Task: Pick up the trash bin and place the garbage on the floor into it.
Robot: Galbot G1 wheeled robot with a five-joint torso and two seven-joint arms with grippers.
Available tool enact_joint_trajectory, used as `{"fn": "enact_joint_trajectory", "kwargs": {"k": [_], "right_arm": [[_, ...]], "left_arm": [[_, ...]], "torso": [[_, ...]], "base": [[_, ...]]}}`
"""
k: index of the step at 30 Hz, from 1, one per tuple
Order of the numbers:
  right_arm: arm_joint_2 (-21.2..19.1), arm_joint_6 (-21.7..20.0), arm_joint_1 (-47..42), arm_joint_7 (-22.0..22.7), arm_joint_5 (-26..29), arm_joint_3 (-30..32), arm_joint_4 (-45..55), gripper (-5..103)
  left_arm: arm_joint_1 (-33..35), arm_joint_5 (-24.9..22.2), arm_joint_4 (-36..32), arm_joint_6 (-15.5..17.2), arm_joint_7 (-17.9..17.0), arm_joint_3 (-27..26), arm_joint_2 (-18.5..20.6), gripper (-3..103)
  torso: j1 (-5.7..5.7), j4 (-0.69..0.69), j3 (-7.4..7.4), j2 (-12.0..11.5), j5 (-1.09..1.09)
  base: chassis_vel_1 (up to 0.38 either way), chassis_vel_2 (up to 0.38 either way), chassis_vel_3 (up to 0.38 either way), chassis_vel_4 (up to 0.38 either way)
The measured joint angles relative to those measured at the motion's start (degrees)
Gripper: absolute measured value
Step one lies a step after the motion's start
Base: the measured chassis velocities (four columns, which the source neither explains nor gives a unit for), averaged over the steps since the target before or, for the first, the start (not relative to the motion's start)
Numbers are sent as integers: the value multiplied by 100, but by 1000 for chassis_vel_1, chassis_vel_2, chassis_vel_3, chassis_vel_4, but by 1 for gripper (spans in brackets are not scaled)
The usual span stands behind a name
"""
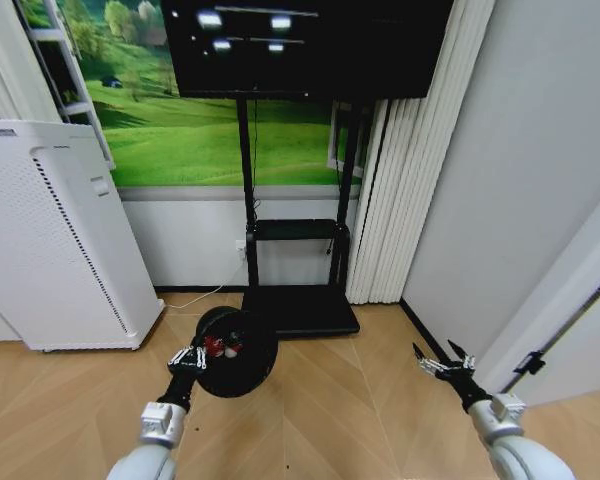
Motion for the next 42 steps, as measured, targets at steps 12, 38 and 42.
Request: {"fn": "enact_joint_trajectory", "kwargs": {"k": [12,38,42], "right_arm": [[19,28,30,4,-18,-57,-1,100],[10,36,45,19,-18,-75,-13,100],[10,36,47,21,-18,-75,-14,100]], "left_arm": [[114,-43,-85,-55,4,-130,17,5],[-89,-467,312,-73,-4,-533,327,5],[-107,-455,303,-60,-5,-511,320,5]], "torso": [[0,0,0,0,0],[0,0,1,0,0],[0,-1,0,0,1]], "base": [[0,0,0,0],[0,0,0,0],[0,0,0,0]]}}
